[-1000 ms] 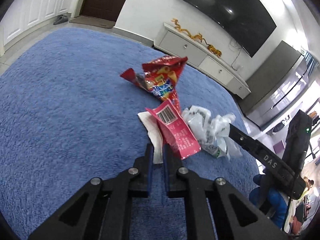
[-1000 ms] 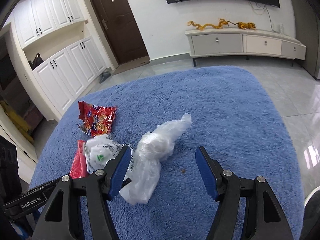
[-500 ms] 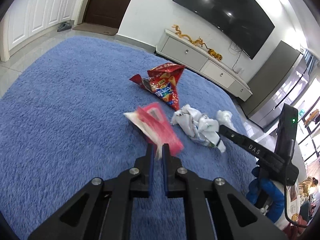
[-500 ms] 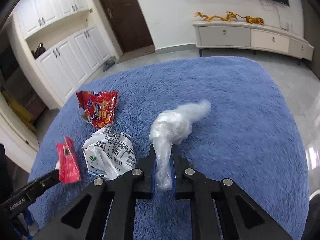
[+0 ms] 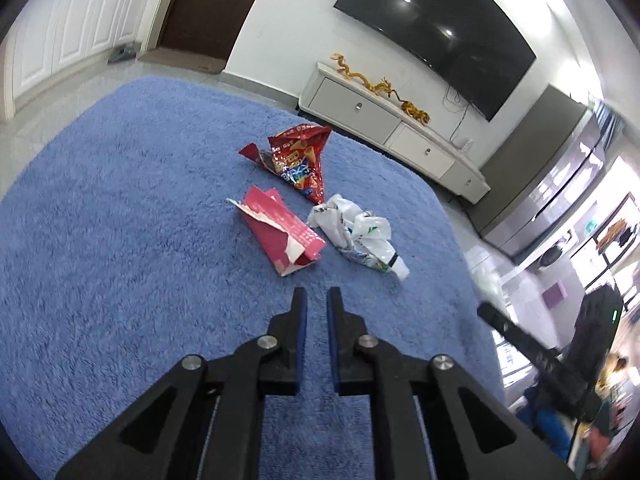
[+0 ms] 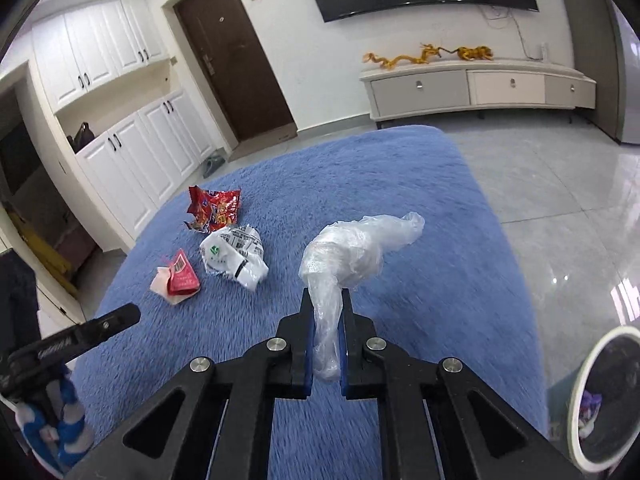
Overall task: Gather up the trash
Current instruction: 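Lift the pink carton with the left tool while the right tool holds the clear wrapper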
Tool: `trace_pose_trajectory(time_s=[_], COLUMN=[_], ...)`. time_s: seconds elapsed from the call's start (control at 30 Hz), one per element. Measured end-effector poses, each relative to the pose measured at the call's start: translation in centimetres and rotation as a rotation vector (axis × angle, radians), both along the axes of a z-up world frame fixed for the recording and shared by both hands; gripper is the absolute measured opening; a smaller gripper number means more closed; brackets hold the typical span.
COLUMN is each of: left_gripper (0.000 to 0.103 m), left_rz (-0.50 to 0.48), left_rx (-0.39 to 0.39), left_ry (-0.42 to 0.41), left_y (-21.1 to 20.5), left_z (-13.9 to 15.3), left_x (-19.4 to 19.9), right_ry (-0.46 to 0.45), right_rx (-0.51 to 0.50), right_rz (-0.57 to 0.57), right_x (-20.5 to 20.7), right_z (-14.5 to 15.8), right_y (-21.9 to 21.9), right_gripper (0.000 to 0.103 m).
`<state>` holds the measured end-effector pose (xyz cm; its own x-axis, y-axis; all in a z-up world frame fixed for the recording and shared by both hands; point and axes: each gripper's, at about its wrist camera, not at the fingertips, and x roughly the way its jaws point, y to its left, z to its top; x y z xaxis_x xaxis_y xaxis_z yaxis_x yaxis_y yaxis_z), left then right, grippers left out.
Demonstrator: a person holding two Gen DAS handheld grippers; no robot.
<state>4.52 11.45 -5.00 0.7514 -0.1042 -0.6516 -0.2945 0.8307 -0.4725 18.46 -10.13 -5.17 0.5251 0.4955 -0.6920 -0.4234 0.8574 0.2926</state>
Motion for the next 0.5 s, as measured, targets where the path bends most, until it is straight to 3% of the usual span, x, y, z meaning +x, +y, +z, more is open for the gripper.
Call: trace_pose_trajectory(time_s=[0.03,0.1,0.3,0.47,0.5], left_gripper=[0.040,0.060,0.060,0.059,0.055], left_rz=[0.010,0.047,0.094,0.087,0.087], left_rx=[-0.006,0.000,0.066,0.129,0.137], left_ry=[0.000,-0.004,0.028,0.106,0.116], left_y=[0.2,0.4,1.1,0.6,0.5], left_z=[0.0,0.1,-0.3,-1.8,-2.0], left_x=[0.1,0.4,3.6,7.4,7.9], right_ry=[0.002,0.006,0.015,0.008,0.008], right_rx=[0.007,0.014,0.026,0.026,0.026], right_rz=[-0.006,-0.016,-0.036,-0.059,-0.065], right_x=[-0.3,-1.0,-2.6,-3.2,-3.3], right_z=[0.1,0.1,-0.3,0.0,0.1], right_y=[-0.5,-1.2,-3.3,-4.8,-5.1], right_gripper=[0.009,0.009,0.009,0.009,0.009])
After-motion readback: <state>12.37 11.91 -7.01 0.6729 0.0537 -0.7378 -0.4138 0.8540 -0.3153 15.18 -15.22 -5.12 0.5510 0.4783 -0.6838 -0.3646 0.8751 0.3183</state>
